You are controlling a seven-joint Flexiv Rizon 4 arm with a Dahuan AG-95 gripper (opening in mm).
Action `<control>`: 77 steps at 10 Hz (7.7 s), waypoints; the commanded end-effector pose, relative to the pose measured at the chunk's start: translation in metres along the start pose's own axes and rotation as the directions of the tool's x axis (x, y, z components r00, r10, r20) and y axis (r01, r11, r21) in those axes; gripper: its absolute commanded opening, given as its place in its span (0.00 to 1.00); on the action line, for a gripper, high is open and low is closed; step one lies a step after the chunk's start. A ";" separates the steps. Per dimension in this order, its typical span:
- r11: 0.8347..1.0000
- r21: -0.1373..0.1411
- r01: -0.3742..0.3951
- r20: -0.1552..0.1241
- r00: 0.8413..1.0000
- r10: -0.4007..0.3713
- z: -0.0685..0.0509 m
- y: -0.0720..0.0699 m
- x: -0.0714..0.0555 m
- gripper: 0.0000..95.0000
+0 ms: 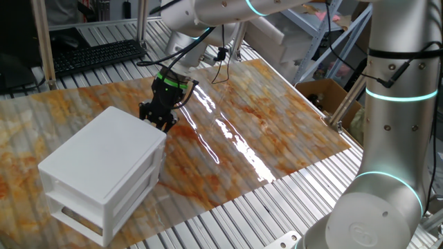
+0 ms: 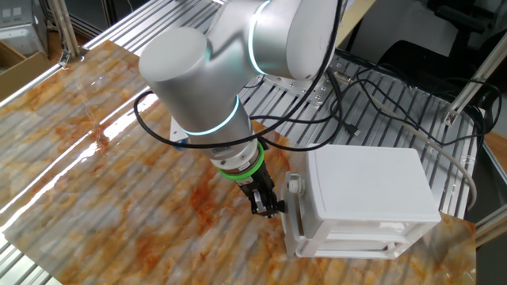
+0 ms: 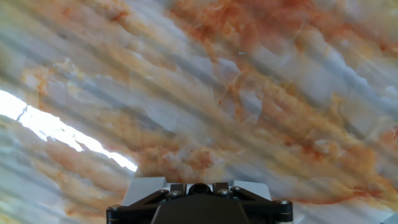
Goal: Take something out of a drawer
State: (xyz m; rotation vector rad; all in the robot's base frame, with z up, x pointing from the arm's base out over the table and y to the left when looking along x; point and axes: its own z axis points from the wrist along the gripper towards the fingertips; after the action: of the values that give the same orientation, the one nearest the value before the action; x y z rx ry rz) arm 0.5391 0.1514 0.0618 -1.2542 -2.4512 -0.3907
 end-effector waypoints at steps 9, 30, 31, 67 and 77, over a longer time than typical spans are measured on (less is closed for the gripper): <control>1.000 0.002 0.021 0.004 1.000 -0.021 -0.011 0.005 -0.020 0.00; 0.996 0.012 0.091 -0.022 0.996 -0.091 -0.039 0.015 -0.069 0.00; 0.995 0.009 0.095 -0.024 0.995 -0.095 -0.038 0.015 -0.070 0.00; 1.000 0.021 0.010 -0.069 0.998 -0.008 -0.055 0.025 -0.081 0.60; 0.997 0.053 -0.049 -0.045 0.998 0.051 -0.069 0.026 -0.029 0.60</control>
State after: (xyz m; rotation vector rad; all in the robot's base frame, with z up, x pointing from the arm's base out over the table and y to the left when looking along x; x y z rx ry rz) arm 0.5884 0.1198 0.1135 -1.2700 -2.3714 -0.3335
